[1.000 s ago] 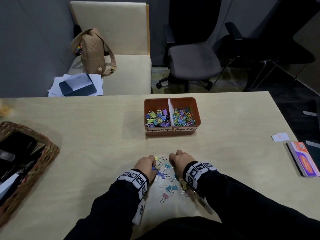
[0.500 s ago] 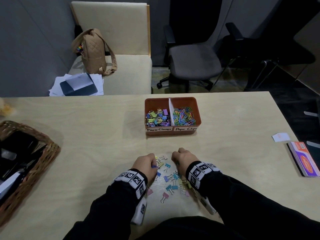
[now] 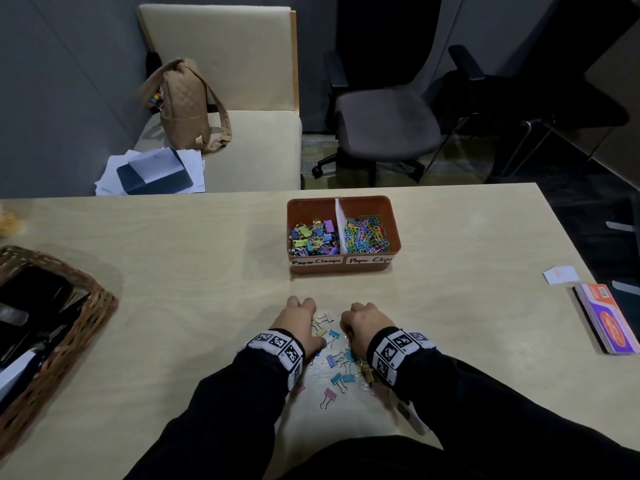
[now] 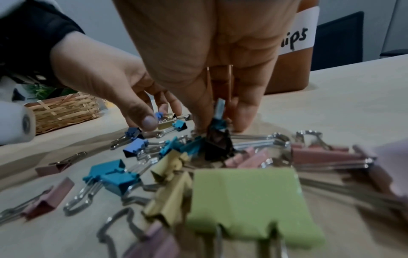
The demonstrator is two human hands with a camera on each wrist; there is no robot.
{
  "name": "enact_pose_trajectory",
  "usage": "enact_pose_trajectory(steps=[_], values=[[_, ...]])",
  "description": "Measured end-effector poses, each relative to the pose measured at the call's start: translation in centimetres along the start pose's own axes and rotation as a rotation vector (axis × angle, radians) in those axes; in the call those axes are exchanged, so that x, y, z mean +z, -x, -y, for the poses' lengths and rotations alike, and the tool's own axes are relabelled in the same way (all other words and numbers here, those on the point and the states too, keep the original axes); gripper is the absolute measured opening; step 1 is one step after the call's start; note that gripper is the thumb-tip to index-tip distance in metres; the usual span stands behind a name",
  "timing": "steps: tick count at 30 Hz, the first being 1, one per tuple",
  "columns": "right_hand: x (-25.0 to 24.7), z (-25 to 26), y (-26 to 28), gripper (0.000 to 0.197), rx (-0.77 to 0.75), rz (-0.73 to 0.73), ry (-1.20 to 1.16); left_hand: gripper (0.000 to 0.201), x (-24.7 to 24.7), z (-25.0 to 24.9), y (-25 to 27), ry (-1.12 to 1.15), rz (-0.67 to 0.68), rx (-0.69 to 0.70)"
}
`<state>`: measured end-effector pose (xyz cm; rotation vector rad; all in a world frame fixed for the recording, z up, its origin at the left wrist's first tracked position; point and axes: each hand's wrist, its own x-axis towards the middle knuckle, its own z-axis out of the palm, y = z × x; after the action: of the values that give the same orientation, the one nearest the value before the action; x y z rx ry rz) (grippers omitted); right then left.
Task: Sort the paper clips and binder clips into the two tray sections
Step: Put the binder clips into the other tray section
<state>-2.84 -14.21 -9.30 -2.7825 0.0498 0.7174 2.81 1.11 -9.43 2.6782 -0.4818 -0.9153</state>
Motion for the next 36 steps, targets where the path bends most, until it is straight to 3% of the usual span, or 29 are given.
enact_pose_trajectory(steps=[7, 14, 20, 23, 26, 32, 36], values=[[0.4, 0.5, 0.4, 0.026, -0.006, 0.026, -0.020, 0.028, 0.2, -0.4, -0.2, -0.012, -0.016, 0.011], [0.3, 1.1, 0.5, 0.035, -0.029, 0.060, 0.027, 0.020, 0.2, -0.5, -0.2, -0.062, -0.001, -0.018], [0.1, 1.0, 0.5, 0.034, -0.028, 0.054, 0.038, 0.009, -1.6, -0.3, 0.1, 0.106, -0.028, -0.096], [0.1, 1.0, 0.5, 0.034, -0.055, 0.051, 0.045, 0.013, -3.4, -0.2, 0.5, 0.275, -0.088, -0.143], [-0.2, 1.0, 0.3, 0.037, -0.070, 0.074, 0.058, 0.014, -6.6, -1.2, 0.7, 0.412, -0.177, -0.089], [-0.7, 1.0, 0.4, 0.043, -0.093, 0.129, 0.082, 0.015, -12.2, -4.3, -1.3, 0.491, -0.513, 0.078], [-0.9, 1.0, 0.5, 0.040, -0.116, 0.153, 0.087, 0.023, -12.3, -3.6, -2.3, 0.529, -0.489, 0.101]])
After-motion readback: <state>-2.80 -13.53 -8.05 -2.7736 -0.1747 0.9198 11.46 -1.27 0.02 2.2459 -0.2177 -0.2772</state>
